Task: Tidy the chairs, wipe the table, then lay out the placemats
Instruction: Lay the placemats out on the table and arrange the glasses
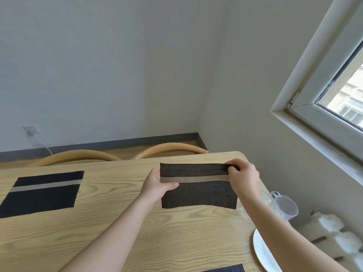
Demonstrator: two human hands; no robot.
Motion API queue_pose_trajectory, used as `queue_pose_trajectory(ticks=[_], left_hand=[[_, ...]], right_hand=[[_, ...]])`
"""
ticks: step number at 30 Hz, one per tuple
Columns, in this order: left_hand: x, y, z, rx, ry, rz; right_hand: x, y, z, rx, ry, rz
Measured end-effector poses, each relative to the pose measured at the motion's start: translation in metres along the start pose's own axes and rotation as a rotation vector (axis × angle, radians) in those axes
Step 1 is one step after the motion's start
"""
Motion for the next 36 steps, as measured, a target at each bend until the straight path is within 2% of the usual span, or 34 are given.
queue_pose_trajectory(ticks=[5, 8, 9, 11, 13, 14, 16, 21, 27, 29, 31, 32, 36], left_hand=[[0.001, 0.006, -0.001, -0.012, 0.092, 0.066], [0.0, 0.016, 0.013, 0.007, 0.013, 0.191], [-0.001, 0.02, 0.02, 0.005, -0.032, 0.204], [-0.003, 0.027, 0.034, -0.003, -0.103, 0.203], [-0.002, 0.03, 0.045, 0.007, -0.137, 0.234], [-0.001, 0.031, 0.047, 0.016, -0.145, 0.259], [0.002, 0.034, 0.056, 0.002, -0.161, 0.291], [0.009, 0.039, 0.089, -0.062, -0.195, 0.207], [0.022, 0.046, 0.114, -0.032, -0.167, 0.224], [0.025, 0.05, 0.111, 0.031, -0.101, 0.421], [0.032, 0.061, 0.107, 0.144, -0.038, 0.742], [0.037, 0.067, 0.105, 0.205, -0.002, 0.873], [0.057, 0.082, 0.098, 0.327, 0.188, 1.109]], right_hand=[[0.002, -0.005, 0.009, 0.271, -0.03, 0.356], [0.014, -0.021, 0.02, 0.391, 0.018, 0.571], [0.019, -0.027, 0.023, 0.396, 0.082, 0.592], [0.037, -0.047, 0.025, 0.462, 0.322, 0.529], [0.059, -0.072, 0.012, 0.555, 0.567, 0.328], [0.069, -0.086, 0.005, 0.574, 0.615, 0.207], [0.085, -0.107, 0.006, 0.524, 0.556, 0.034], [0.09, -0.101, 0.039, 0.453, 0.331, -0.062], [0.11, -0.108, 0.07, 0.438, 0.348, 0.055], [0.109, -0.107, 0.068, 0.299, 0.398, -0.173], [0.113, -0.113, 0.057, 0.119, 0.492, -0.518], [0.117, -0.118, 0.049, 0.049, 0.545, -0.614], [0.133, -0.134, 0.036, -0.121, 0.712, -0.71]])
Point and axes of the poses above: each hand's wrist, its own z-axis towards the middle knuckle, its own x-axis out of the palm, y = z × x, the point moved 3 cm from there along z, towards the middle knuckle, and after that the axes turned 5 degrees about z, right-handed, at the moved point
